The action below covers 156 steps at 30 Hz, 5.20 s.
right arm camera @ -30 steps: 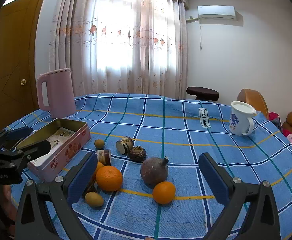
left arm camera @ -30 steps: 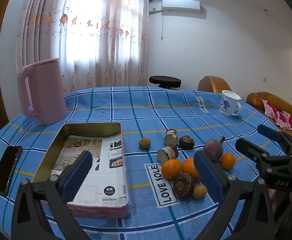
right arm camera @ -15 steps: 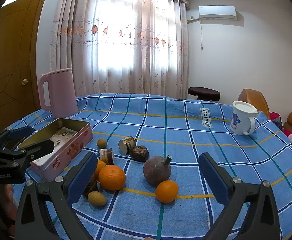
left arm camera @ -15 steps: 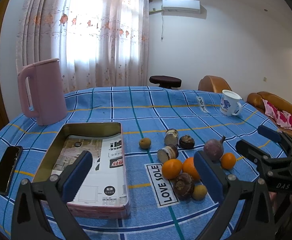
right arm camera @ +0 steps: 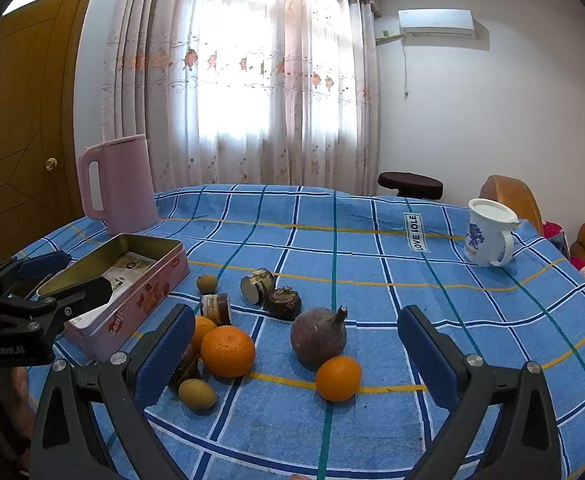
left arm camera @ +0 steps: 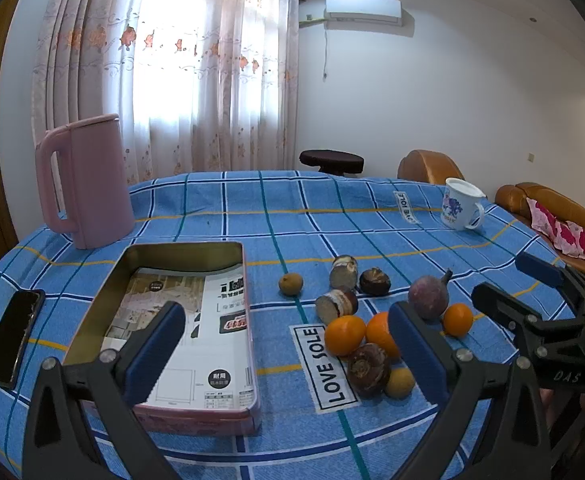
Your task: Organize fruits
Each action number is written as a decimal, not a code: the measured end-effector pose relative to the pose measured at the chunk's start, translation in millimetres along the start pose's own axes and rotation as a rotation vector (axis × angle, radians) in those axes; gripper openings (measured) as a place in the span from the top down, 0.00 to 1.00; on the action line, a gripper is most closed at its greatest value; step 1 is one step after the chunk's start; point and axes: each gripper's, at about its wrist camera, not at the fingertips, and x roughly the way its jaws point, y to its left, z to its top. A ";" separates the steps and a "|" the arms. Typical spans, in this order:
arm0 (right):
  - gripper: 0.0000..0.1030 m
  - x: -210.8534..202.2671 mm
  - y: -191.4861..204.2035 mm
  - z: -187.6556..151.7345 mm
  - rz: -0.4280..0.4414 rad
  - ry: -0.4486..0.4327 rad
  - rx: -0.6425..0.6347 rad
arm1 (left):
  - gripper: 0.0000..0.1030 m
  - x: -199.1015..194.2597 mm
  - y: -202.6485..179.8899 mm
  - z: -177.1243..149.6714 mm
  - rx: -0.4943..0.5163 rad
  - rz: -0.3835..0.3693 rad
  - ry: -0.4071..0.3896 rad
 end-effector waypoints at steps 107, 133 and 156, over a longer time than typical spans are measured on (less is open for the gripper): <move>0.66 27.8 -25.4 -26.9 0.136 0.084 -0.019 | 0.66 29.9 -12.4 -22.2 -0.010 -0.261 0.097; 0.66 64.9 90.3 48.6 0.379 0.037 -0.154 | 0.66 22.9 79.7 -1.5 -0.092 -0.064 0.054; 0.65 125.1 181.3 22.7 0.499 0.241 -0.262 | 0.65 40.6 145.1 -15.5 -0.169 0.045 0.121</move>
